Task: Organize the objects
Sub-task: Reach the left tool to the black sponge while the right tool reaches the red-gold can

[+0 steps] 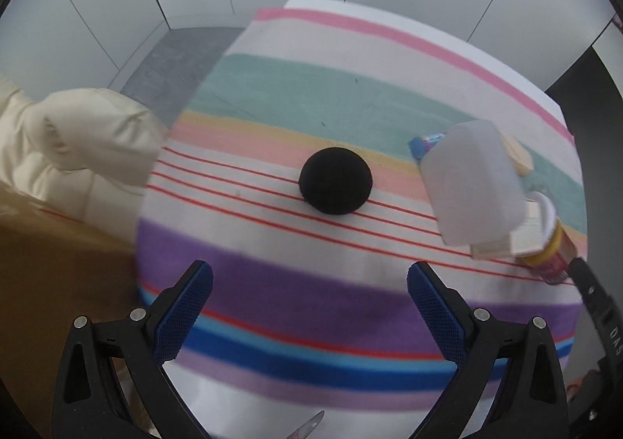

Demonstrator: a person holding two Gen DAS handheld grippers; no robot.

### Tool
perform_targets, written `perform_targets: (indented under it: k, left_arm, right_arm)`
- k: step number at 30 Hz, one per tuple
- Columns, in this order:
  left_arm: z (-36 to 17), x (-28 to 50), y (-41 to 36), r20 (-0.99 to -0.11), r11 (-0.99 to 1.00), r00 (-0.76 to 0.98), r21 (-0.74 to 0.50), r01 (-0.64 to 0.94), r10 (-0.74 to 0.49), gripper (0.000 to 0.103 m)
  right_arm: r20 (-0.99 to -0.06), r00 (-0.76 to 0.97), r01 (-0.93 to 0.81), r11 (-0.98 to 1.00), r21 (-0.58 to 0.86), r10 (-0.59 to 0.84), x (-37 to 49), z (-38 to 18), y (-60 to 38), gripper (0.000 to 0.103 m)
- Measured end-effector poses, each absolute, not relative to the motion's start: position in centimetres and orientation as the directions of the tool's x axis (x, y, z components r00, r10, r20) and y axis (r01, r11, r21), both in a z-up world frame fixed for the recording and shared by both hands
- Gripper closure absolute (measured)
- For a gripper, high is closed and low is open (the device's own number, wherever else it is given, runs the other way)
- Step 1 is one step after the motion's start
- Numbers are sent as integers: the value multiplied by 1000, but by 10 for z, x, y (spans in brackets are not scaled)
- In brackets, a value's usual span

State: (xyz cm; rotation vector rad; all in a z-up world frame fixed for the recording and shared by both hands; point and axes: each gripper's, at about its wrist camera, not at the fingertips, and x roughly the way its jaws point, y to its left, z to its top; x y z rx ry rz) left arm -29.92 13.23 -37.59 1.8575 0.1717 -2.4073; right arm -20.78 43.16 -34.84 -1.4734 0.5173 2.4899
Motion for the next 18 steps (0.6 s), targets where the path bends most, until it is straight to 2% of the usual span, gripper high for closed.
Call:
perform_targets:
  k: [9,11,15,18]
  left_arm:
    - [-409,-319,131,-969,-988,-245,-51,145,14,3]
    - [-416,-323,128,-970,-986,-240,-70,150,32,3]
    - [-424,-328,126,-968,-983,-247,-85,160,43,2]
    - [-425,-335,131,-961,-987,-275,-56,152,13,2]
  right_arm:
    - [-863,-496,-372,-922,110,97,-245,-373,417,10]
    - [-863,-488,-388,-918,83,128,-246,-374,416,18]
    - [-887,-450,-399,-912,97,103,-248,-389,421,22]
    - [-897,-420,-392,-919,42,138,-247,-402,420,29]
